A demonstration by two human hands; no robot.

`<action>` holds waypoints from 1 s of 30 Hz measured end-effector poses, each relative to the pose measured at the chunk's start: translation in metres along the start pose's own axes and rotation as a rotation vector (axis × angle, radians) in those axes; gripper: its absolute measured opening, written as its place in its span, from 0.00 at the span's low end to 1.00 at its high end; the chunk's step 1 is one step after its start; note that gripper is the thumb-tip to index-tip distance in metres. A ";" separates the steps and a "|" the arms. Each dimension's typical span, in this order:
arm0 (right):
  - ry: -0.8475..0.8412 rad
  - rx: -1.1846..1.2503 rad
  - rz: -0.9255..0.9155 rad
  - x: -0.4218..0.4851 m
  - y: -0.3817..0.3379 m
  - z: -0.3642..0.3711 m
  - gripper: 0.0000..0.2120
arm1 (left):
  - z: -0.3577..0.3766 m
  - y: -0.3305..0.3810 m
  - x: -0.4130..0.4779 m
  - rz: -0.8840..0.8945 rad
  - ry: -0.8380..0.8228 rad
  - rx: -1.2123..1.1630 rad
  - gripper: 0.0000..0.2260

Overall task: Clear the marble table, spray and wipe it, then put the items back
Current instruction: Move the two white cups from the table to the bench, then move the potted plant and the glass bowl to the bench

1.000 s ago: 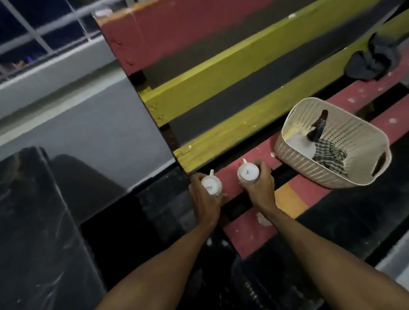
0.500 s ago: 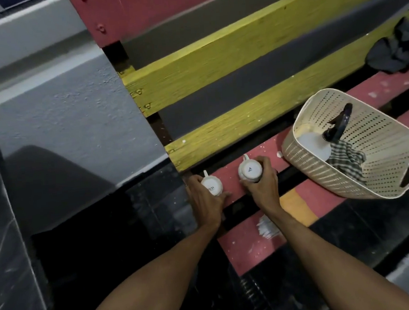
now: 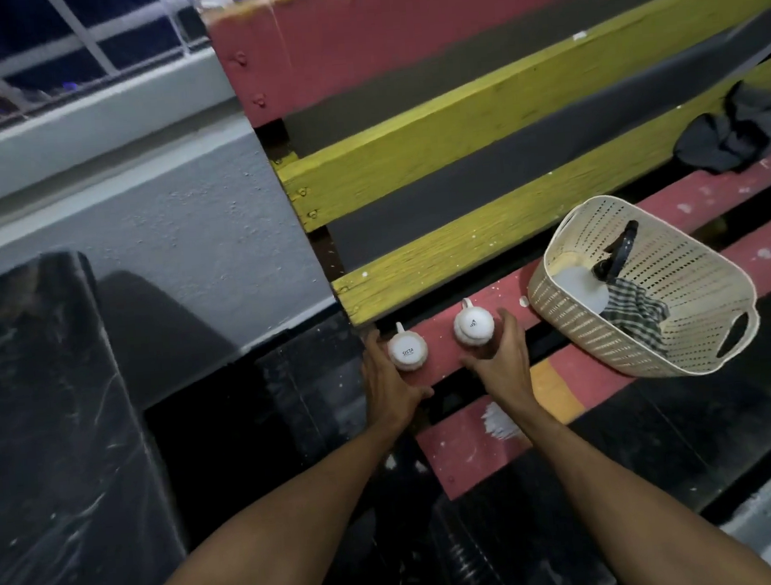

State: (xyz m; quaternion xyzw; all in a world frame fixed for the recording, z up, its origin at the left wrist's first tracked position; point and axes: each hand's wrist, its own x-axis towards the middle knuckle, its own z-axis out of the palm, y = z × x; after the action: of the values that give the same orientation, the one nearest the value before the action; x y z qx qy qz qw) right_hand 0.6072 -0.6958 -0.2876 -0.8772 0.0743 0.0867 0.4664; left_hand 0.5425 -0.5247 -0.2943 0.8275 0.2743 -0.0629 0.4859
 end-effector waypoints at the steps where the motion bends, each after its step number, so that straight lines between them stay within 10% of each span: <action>1: 0.012 -0.025 -0.006 -0.013 -0.009 -0.004 0.42 | -0.013 0.007 -0.012 0.002 -0.012 0.000 0.57; 15: -0.134 -0.049 -0.408 -0.263 -0.260 0.061 0.24 | -0.327 0.024 -0.201 0.167 0.305 0.009 0.21; 23: -0.329 0.000 -0.494 -0.444 -0.335 0.187 0.16 | -0.519 -0.124 -0.290 0.090 0.530 -0.026 0.15; 30: -0.398 -0.219 -0.220 -0.543 -0.343 0.282 0.19 | -0.617 -0.253 -0.300 -0.127 0.395 -0.017 0.20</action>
State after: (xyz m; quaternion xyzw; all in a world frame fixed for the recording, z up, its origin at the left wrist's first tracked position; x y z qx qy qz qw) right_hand 0.1274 -0.2445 -0.0459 -0.8911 -0.1248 0.2138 0.3804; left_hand 0.0599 -0.0299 -0.0572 0.8008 0.4164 0.0724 0.4245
